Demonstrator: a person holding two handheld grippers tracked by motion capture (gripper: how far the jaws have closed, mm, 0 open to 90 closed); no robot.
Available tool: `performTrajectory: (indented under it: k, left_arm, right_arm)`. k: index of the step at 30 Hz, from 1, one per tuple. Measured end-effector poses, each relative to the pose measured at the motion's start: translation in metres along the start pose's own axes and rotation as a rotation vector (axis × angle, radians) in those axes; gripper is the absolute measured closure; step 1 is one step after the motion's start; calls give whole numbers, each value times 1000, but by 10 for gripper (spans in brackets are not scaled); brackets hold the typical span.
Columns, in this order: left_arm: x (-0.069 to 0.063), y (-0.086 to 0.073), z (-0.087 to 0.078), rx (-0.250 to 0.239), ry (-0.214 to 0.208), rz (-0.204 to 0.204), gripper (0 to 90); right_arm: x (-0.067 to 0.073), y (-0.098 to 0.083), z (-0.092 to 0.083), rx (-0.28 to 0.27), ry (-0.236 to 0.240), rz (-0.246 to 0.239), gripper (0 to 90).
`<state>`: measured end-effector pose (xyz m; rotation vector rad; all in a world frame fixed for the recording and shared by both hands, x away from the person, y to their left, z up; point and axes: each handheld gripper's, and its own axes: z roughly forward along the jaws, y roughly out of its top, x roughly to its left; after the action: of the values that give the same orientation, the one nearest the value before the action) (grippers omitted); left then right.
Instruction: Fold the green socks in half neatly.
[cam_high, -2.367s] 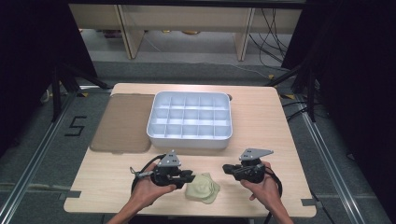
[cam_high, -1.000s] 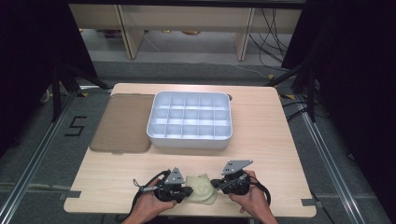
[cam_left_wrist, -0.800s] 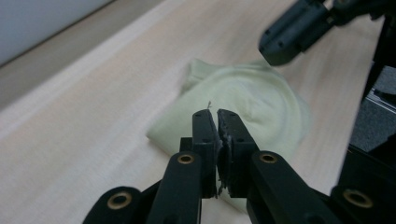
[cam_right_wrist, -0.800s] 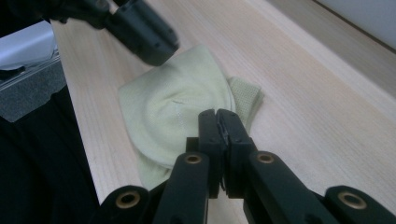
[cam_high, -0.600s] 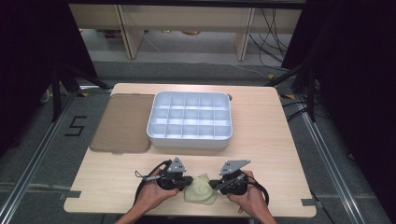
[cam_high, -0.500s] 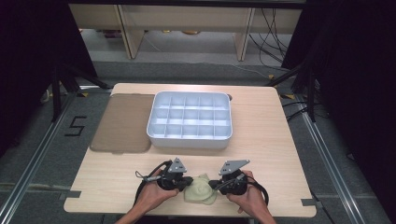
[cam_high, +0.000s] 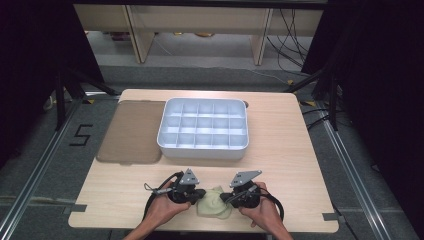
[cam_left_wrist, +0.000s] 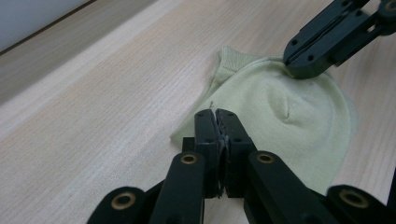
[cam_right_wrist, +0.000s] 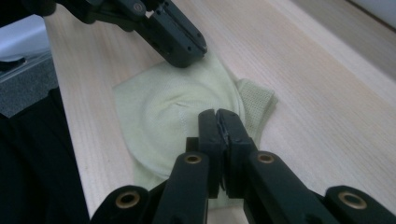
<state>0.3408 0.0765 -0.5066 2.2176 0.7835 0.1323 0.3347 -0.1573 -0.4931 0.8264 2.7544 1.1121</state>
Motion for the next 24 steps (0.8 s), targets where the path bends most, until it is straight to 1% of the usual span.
performTrajectory:
  k: [1,2,3,4,5,6,7,8,9,10,11,12,13,14,15,16,17,18,19,20,21,22,23,24]
  left_arm:
    - [1,0,0,-3,6,12,871]
    - [2,0,0,-8,8,7,871]
    - [2,0,-1,-2,12,2,871]
    - [4,0,-1,-2,14,11,871]
    - [5,-1,-1,-14,21,-15,871]
    - [7,-1,-2,-10,26,-2,870]
    - [8,-1,-3,-10,27,-12,869]
    - [8,-1,-3,-10,27,-12,868]
    - [11,-1,-3,-13,37,-5,868]
    - [12,-1,-4,-11,32,-1,864]
    - [12,-2,-4,-14,36,-27,859]
    - [15,-2,-6,-15,40,-14,852]
    - [15,-2,-6,-15,40,-14,839]
    - [15,-2,-8,-27,46,-43,811]
    - [17,-2,-11,-22,42,-32,787]
    - [17,-2,-13,-33,43,-55,761]
    - [18,-3,-15,-38,45,-61,735]
    - [19,-4,-19,-38,37,-75,702]
    - [19,-5,-23,-46,31,-106,663]
    - [20,-7,-27,-43,29,-105,637]
    - [20,-9,-30,-46,24,-122,622]
    - [20,-9,-30,-46,24,-122,608]
    - [19,-12,-33,-53,24,-144,608]
    - [19,-15,-37,-44,10,-165,579]
  right_arm:
    - [0,0,3,2,-4,4,891]
    - [-1,1,4,13,0,1,891]
    - [-2,3,10,16,3,-19,892]
    - [-1,4,10,19,-5,-6,892]
    - [-2,5,11,17,-3,0,894]
    - [-2,6,12,21,-12,3,895]
    - [-3,7,14,17,-3,-9,896]
    - [-3,7,14,17,-3,-9,896]
    - [-3,7,16,9,-9,5,896]
    - [-4,9,17,13,-4,-11,896]
    - [-4,10,18,13,-3,-1,896]
    - [-3,10,18,15,-6,4,896]
    - [-3,10,18,15,-6,4,896]
    - [-4,10,19,15,-6,2,896]
    - [-3,10,19,14,-6,2,895]
    - [-3,10,19,12,-11,4,895]
    - [-3,10,19,11,-13,-1,895]
    - [-3,10,19,12,-12,5,895]
    - [-3,10,18,13,-9,0,895]
    - [-3,10,18,14,-7,1,895]
    - [-3,10,18,14,-7,0,895]
    - [-3,10,18,14,-7,0,895]
    - [-3,10,18,13,-10,-2,895]
    - [-3,10,18,17,-9,4,895]
